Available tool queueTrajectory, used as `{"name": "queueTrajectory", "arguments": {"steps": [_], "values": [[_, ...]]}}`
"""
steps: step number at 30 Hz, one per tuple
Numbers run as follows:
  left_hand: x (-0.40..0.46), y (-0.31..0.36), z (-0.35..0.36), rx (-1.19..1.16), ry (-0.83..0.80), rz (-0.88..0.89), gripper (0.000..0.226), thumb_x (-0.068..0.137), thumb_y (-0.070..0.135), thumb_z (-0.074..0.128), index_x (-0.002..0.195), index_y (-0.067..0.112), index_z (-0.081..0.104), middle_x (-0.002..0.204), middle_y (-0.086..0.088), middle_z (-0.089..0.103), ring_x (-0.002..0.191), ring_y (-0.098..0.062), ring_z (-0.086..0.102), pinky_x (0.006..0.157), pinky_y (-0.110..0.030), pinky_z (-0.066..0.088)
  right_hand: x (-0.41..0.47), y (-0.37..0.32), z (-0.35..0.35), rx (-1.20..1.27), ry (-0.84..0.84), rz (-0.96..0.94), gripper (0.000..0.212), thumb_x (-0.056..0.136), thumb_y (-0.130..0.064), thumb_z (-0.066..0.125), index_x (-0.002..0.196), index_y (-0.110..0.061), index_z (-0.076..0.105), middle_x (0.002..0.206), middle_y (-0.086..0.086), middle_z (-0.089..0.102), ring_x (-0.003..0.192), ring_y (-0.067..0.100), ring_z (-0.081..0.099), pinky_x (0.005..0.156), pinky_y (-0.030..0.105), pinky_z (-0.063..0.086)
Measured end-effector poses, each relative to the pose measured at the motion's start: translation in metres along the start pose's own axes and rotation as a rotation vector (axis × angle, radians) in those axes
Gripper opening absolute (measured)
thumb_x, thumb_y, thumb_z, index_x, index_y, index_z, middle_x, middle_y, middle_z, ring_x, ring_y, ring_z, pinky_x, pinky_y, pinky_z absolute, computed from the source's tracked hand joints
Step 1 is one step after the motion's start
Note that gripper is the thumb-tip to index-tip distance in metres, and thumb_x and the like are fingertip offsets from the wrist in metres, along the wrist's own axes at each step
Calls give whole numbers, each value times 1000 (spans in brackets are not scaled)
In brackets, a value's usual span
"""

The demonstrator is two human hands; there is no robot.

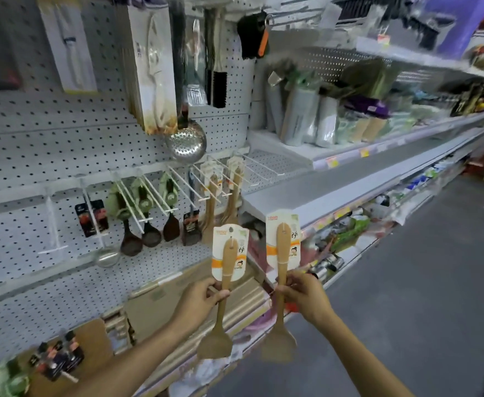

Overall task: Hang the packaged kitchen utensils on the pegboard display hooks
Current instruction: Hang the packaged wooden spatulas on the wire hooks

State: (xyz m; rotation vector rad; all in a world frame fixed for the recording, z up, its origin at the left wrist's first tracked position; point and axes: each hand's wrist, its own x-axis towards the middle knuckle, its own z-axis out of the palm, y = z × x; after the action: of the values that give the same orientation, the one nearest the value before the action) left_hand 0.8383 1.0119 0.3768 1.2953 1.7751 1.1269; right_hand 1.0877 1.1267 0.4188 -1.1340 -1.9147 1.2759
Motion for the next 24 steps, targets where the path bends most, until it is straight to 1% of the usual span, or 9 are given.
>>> {"name": "queueTrajectory", "arguments": {"steps": [2,4,6,9,13,17,18,21,24], "values": [[22,1,6,16,3,-10,9,85,38,73,87,30,70,82,9,73,79,-13,69,80,-44,57,28,1,-10,-31,-8,-10,25,85,1,69,75,-21,70,73,9,68,66,25,69,58,34,56],[41,4,12,38,23,-11,8,84,37,73,86,29,71,82,12,72,76,-10,68,78,-39,55,57,6,-19,-13,-31,-3,22,85,0,70,76,-20,70,73,5,69,68,29,70,63,42,60],[58,5,18,56,56,-21,4,85,30,75,82,31,72,81,16,71,73,-7,67,73,-33,54,87,15,-25,30,-61,-2,15,85,-1,71,80,-15,71,74,8,70,70,34,71,67,48,61],[83,3,29,62,94,-63,7,85,24,76,83,30,72,81,17,72,74,-4,67,67,-23,52,132,33,-33,87,-123,3,9,85,1,70,82,-7,71,73,9,71,72,32,72,72,48,60],[117,0,47,63,150,-133,7,85,21,76,88,27,75,81,17,73,75,-1,69,67,-14,50,191,59,-41,86,-244,1,12,84,1,71,84,-10,73,80,9,74,81,30,73,78,46,60],[156,1,71,71,232,-200,6,83,21,77,88,25,75,81,16,75,76,0,70,72,-20,53,252,84,-58,58,-351,-34,24,81,2,73,75,-21,73,74,7,72,75,26,70,74,45,59],[164,4,78,67,261,-218,7,83,20,78,87,26,75,81,16,75,77,-1,70,72,-21,53,266,89,-64,59,-368,-33,25,80,3,73,74,-21,73,73,7,72,72,24,69,71,42,59],[185,12,98,41,331,-267,10,81,19,79,87,27,76,82,15,75,79,-4,71,76,-26,56,299,100,-78,74,-404,-15,24,79,7,73,73,-16,71,69,4,70,62,15,65,58,24,51],[197,18,114,11,360,-298,10,81,21,79,89,26,77,86,13,76,84,-7,72,85,-36,57,323,110,-86,92,-455,-10,18,79,7,73,74,-10,70,68,7,68,55,12,62,52,20,46]]}}
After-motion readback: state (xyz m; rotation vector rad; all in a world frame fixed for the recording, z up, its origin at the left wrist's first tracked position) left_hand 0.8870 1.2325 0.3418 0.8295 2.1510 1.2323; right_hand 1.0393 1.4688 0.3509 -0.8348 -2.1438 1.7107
